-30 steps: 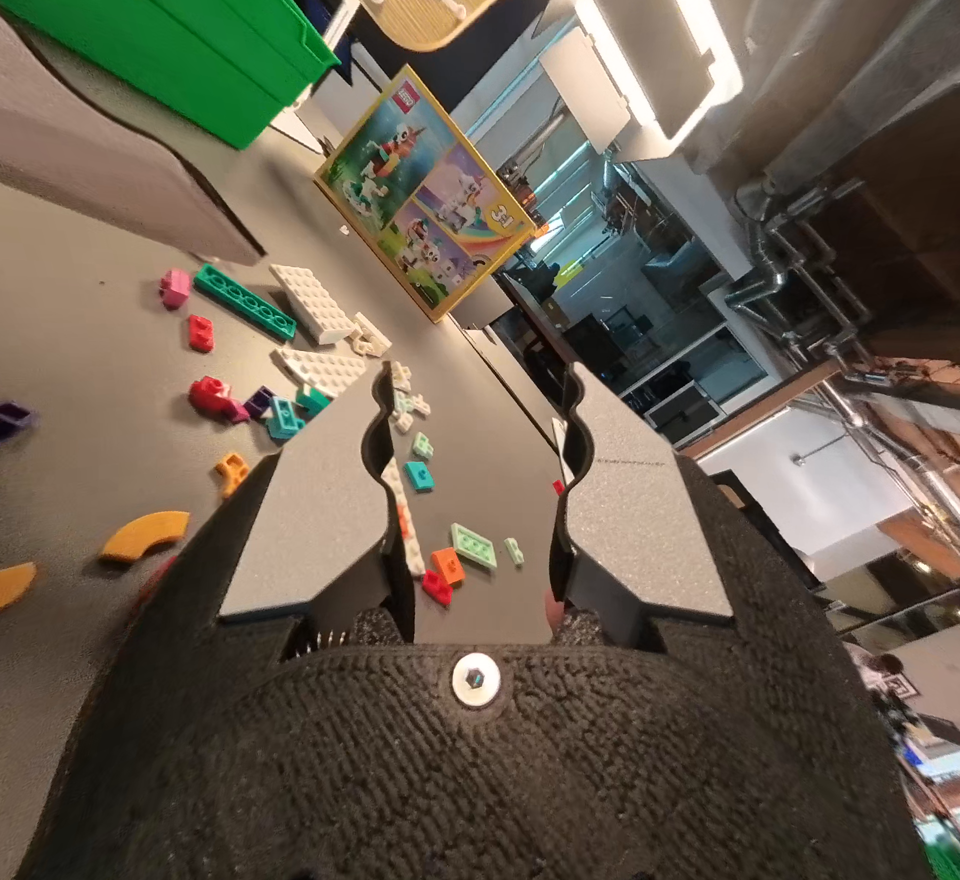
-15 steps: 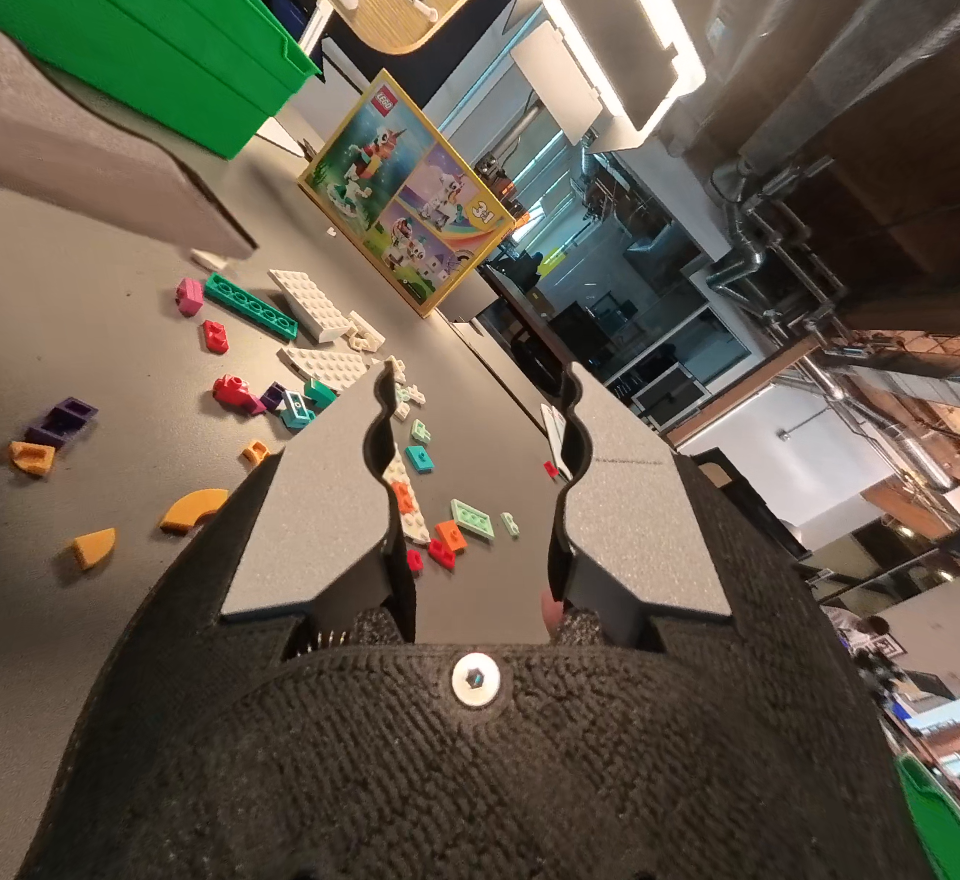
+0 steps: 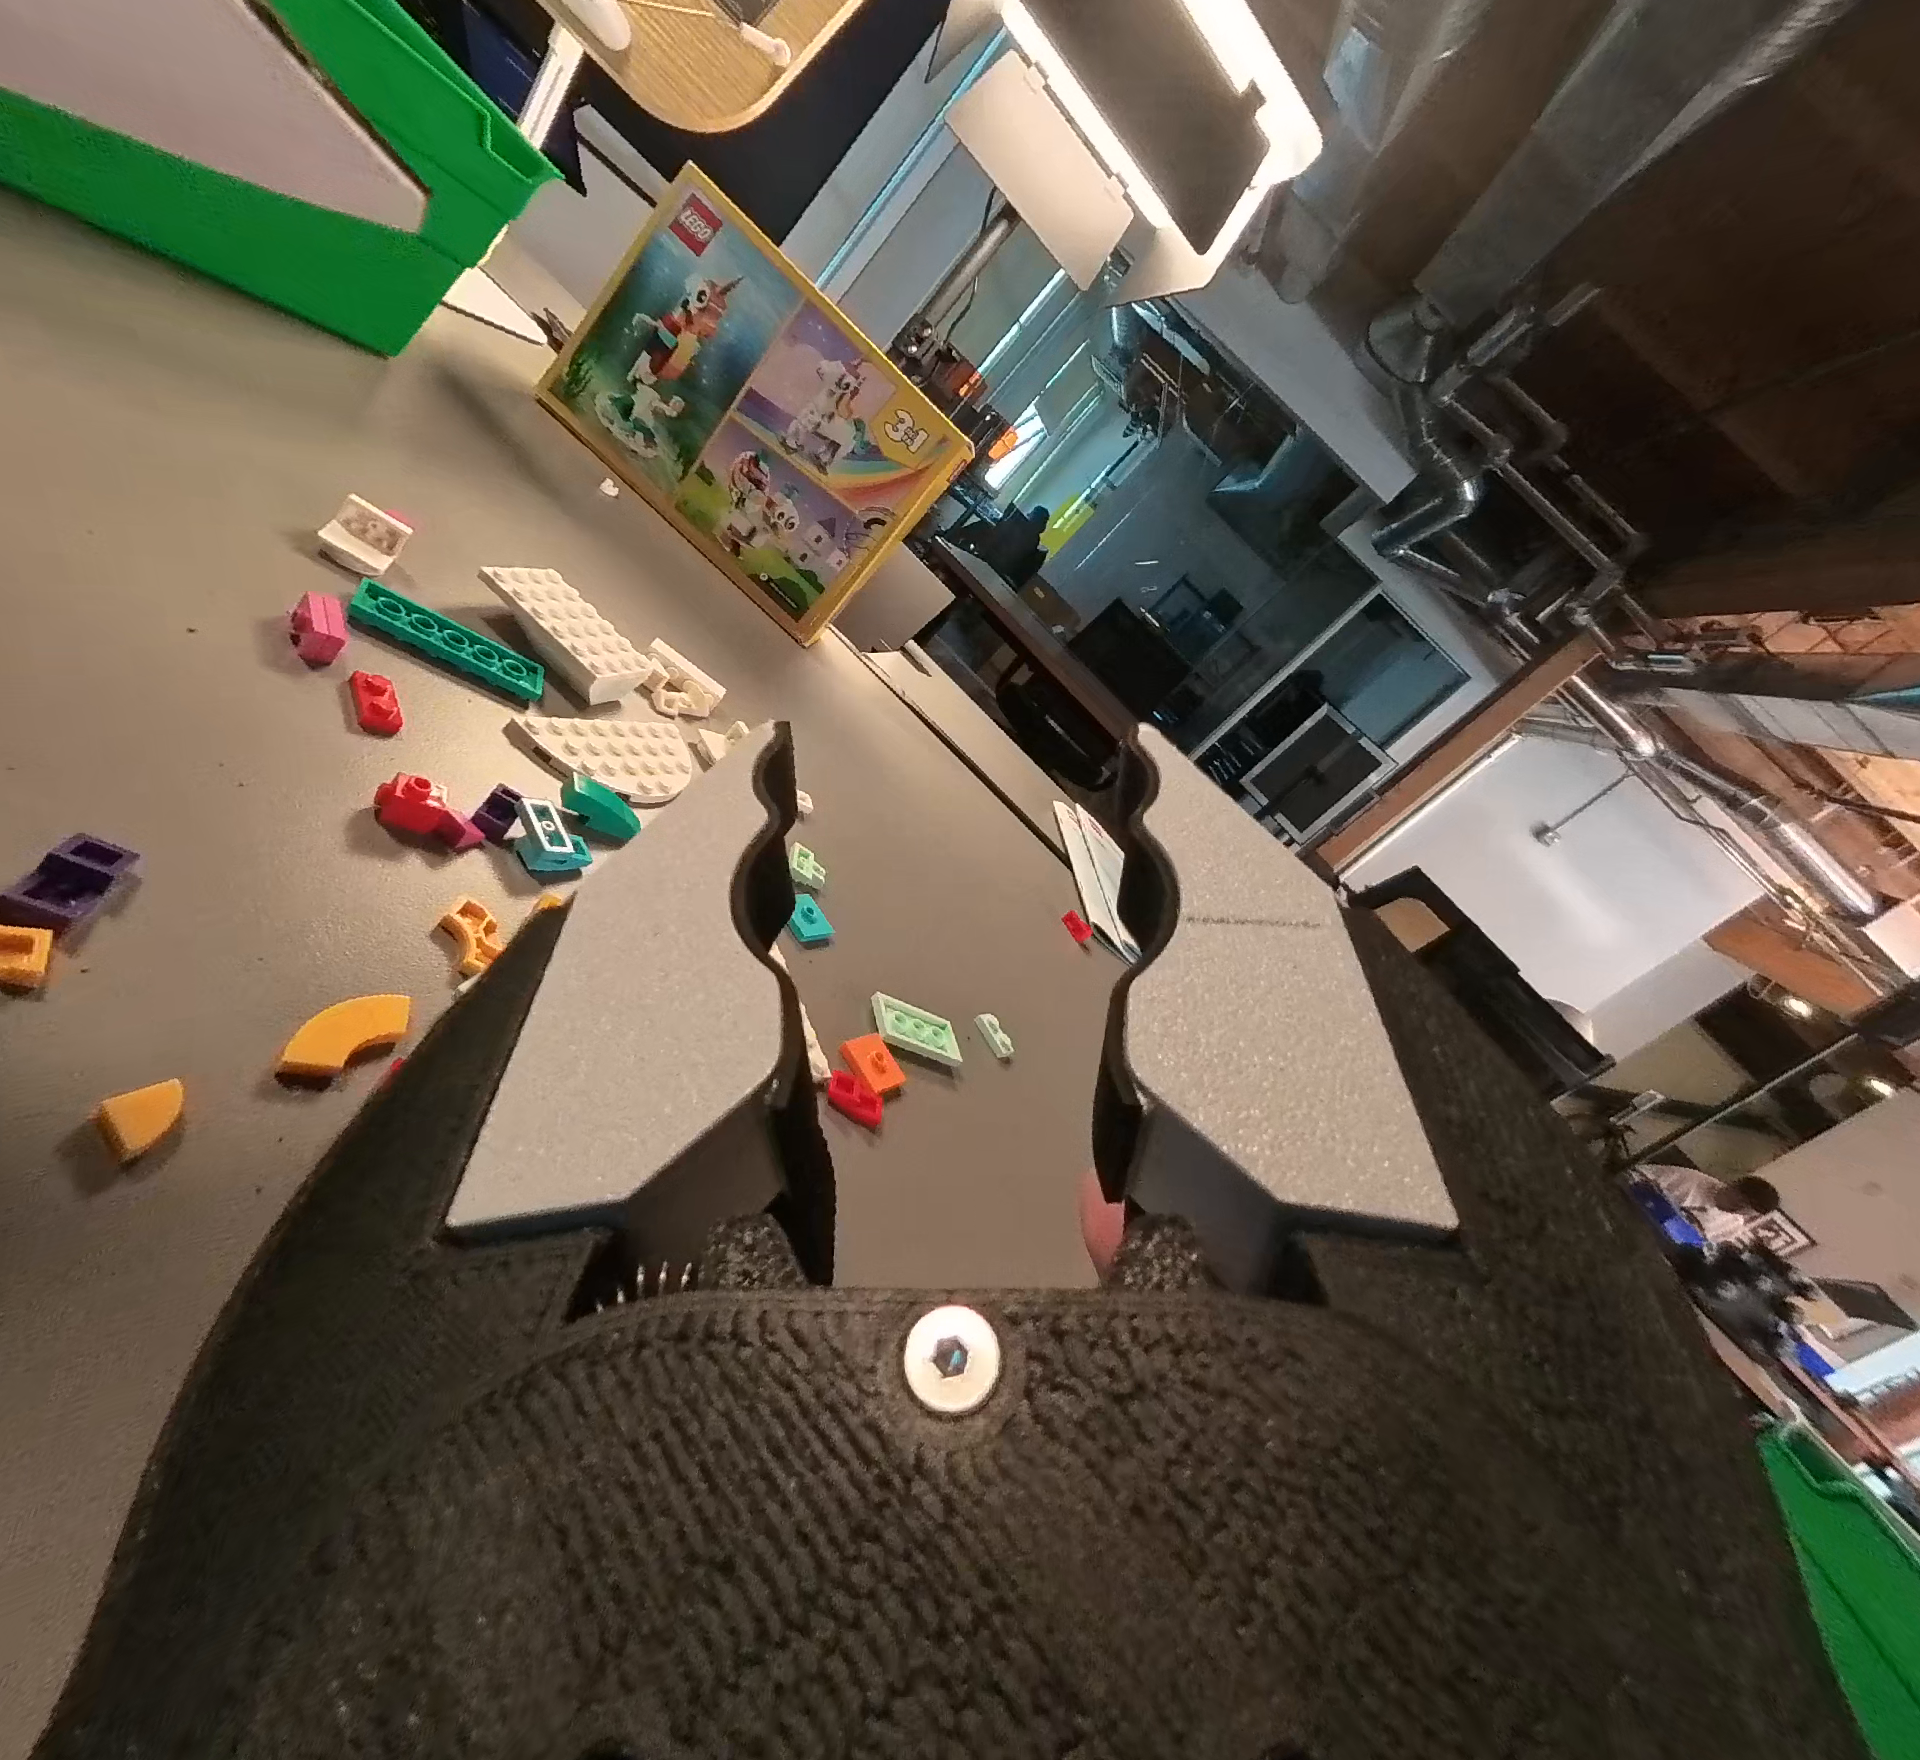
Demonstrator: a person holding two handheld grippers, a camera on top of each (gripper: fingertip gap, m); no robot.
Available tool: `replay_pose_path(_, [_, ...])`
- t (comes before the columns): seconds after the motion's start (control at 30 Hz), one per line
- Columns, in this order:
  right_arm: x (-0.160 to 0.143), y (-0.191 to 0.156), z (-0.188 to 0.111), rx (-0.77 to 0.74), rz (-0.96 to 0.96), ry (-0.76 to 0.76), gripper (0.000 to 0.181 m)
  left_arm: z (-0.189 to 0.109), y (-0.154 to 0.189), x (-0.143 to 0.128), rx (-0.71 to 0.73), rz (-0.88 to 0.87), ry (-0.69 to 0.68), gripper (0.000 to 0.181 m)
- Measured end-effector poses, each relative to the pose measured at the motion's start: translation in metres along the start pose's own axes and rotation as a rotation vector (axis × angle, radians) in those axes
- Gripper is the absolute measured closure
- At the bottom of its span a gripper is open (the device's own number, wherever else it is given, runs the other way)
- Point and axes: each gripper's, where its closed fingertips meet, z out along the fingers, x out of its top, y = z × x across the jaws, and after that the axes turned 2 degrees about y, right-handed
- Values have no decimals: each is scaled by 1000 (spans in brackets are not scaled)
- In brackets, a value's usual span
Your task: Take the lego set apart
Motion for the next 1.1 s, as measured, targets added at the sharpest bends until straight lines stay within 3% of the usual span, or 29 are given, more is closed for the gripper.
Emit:
replay_pose_path(0.47, [-1,8,-1,-15,84,14,121,4,4,-1,-19,1,4,36])
replay_pose_path(0.53, [-1,12,0,-20,107,29,122,8,5,-5,-24,-90,-23,73])
replay_pose_path(0.57, [-1,14,0,-24,116,37,124,12,11,-10,-57,-179,-77,82])
replay_pose_path(0.63, [-4,21,1,-38,135,44,127,18,23,-22,-145,-242,-177,90])
replay_pose_path(0.83, [-13,31,5,7,266,51,149,33,52,-27,-337,-216,-209,105])
replay_pose_path(0.93, [-17,30,13,80,284,75,153,44,69,-22,-418,-173,-167,111])
replay_pose_path(1.1, [-27,18,33,250,238,106,166,80,76,-16,-404,-239,-81,115])
